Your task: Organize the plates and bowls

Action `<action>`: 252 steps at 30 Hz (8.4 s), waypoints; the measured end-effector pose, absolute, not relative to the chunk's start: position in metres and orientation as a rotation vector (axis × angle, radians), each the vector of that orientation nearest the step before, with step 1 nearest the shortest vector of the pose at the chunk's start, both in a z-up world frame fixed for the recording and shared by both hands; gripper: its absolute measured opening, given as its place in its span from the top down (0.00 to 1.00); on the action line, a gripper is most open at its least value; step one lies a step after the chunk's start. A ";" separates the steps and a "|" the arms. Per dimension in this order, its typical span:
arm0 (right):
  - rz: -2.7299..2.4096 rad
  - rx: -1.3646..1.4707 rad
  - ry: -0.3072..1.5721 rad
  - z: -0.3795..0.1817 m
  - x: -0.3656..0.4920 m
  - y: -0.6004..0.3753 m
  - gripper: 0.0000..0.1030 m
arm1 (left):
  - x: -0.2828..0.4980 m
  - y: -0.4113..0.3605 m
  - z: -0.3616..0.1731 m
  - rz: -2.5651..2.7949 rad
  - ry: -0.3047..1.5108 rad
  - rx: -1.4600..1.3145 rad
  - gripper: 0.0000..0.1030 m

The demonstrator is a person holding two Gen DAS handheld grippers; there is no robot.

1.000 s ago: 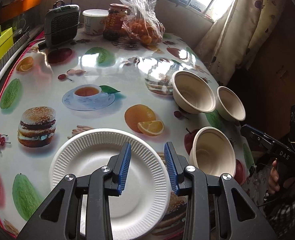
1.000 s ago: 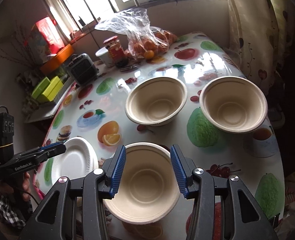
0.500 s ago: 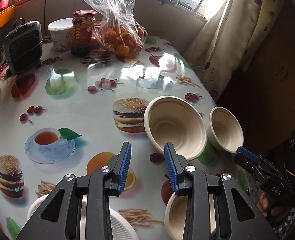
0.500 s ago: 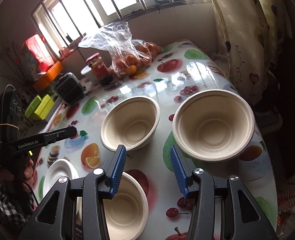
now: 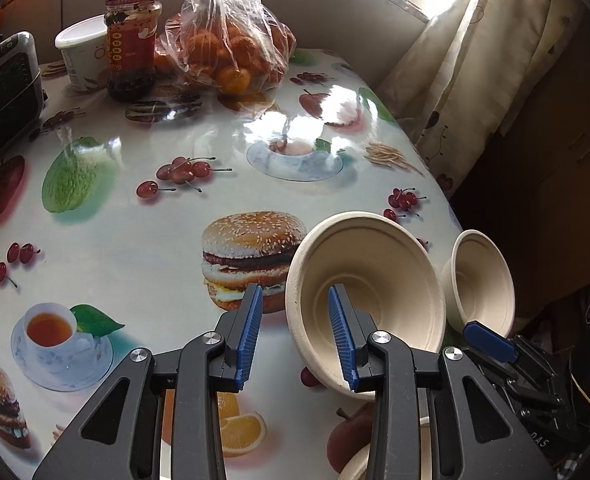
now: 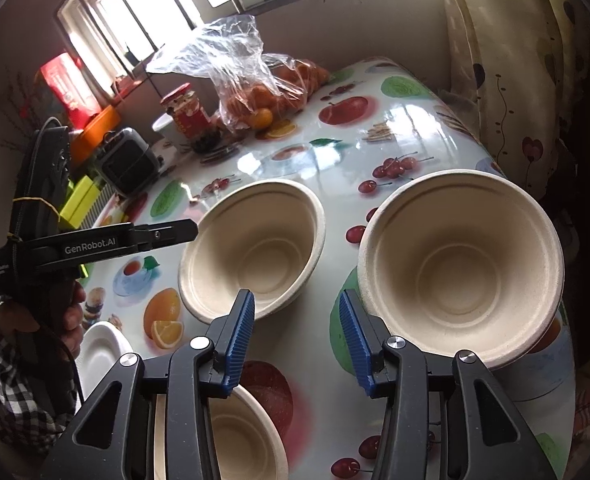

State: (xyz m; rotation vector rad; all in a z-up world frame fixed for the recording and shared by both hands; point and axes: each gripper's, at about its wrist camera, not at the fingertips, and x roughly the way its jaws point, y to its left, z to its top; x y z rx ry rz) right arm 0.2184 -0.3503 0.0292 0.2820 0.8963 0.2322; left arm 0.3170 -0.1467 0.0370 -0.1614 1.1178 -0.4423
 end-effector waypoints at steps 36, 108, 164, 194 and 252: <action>0.215 0.310 0.918 0.018 0.239 -0.348 0.82 | 0.331 -0.151 0.029 -0.477 1.126 -0.187 0.93; 0.188 0.301 0.766 0.053 0.083 -0.328 0.82 | 0.181 -0.124 0.069 -0.604 1.032 -0.166 0.92; 0.159 0.293 0.833 0.021 0.076 -0.323 0.80 | 0.167 -0.128 0.040 -0.572 1.110 -0.126 0.90; 0.094 0.344 0.786 0.031 0.081 -0.349 0.66 | 0.191 -0.151 0.054 -0.597 1.077 -0.123 0.79; -0.147 0.346 0.756 0.033 0.154 -0.443 0.64 | 0.305 -0.283 0.056 -0.731 1.108 0.018 0.79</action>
